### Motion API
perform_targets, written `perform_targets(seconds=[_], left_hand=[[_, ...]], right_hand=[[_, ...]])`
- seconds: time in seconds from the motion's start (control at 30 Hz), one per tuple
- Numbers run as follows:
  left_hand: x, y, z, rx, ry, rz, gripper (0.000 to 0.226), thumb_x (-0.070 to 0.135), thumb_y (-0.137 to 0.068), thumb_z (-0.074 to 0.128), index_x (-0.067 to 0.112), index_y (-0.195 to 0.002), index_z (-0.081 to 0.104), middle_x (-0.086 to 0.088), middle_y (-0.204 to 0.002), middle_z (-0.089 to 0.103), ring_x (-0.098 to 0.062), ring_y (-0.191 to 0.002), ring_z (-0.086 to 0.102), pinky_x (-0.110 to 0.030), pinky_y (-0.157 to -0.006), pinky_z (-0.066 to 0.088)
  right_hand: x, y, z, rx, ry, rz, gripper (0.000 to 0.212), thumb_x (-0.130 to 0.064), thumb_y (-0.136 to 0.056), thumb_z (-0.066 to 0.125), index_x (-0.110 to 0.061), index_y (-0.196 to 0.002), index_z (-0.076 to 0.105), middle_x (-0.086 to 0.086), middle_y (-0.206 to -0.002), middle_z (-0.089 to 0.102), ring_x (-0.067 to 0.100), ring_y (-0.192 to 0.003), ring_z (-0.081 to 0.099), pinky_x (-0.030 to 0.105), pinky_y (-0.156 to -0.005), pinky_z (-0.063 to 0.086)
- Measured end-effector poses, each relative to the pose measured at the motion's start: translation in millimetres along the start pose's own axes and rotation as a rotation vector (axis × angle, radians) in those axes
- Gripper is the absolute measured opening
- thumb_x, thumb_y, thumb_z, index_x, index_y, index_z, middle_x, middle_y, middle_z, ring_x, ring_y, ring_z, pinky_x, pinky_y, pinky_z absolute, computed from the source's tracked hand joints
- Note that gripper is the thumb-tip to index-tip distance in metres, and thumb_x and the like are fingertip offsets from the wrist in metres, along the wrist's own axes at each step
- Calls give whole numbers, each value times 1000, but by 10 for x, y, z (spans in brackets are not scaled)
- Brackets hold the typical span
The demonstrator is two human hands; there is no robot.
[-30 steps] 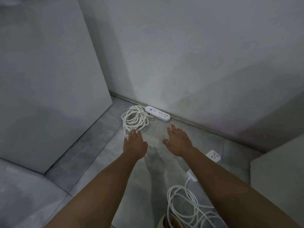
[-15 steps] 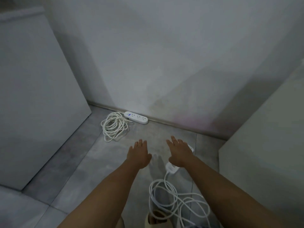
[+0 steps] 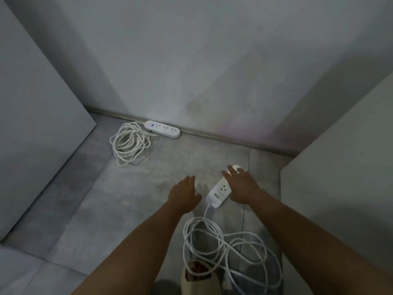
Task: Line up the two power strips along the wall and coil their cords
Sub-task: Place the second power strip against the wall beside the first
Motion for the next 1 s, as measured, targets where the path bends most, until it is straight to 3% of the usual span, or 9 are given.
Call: perform_targets(seconds=[0.3, 0.43, 0.53, 0.77, 0.87, 1.0], left_hand=[[193, -448, 652, -81, 77, 24, 80, 47, -82, 65, 15, -145, 28, -7, -145, 41, -24, -129, 43, -39, -101, 41], [262, -554, 858, -97, 113, 25, 78, 60, -71, 67, 22, -132, 37, -3, -130, 51, -22, -114, 52, -40, -91, 50], [270, -572, 953, -90, 95, 10, 81, 64, -69, 67, 24, -131, 35, -1, -126, 51, -20, -109, 52, -38, -86, 51], [291, -660, 968, -23, 62, 48, 72, 53, -77, 66, 21, -134, 35, 0, -125, 47, -17, -110, 50, -33, -84, 50], [292, -691, 911, -9, 58, 65, 71, 53, -74, 68, 20, -129, 39, 0, -122, 48, -17, -107, 51, -33, -83, 52], [277, -831, 652, 23, -22, 131, 74, 47, -76, 68, 19, -136, 35, -3, -127, 45, -20, -112, 46, -35, -85, 52]], right_hand=[[127, -351, 437, 0, 99, -14, 80, -22, -88, 59, -18, -153, 13, 12, -161, 4, 34, -144, 17, 48, -117, 13], [249, -474, 525, -19, 94, 7, 82, -17, -88, 59, -19, -153, 11, 10, -162, 2, 35, -145, 12, 49, -118, 11], [327, -554, 559, -11, 88, -2, 84, -17, -87, 61, -23, -153, 10, 8, -162, 2, 33, -145, 11, 48, -118, 10], [410, -775, 521, -5, 148, -63, 74, -21, -90, 58, -25, -151, 18, 5, -161, 8, 34, -145, 11, 48, -119, 8], [405, -841, 487, -8, 158, -119, 66, -23, -91, 56, -24, -149, 26, 6, -159, 20, 33, -145, 13, 47, -118, 7], [487, -892, 351, 18, 70, -133, 64, -32, -84, 61, -25, -142, 35, 3, -143, 40, 26, -134, 31, 44, -111, 22]])
Point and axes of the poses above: each hand's wrist, its own y-axis away from the middle knuckle, its own z-axis out of the palm, x = y × z, the point moved 10 cm from there along -y, towards the middle knuckle
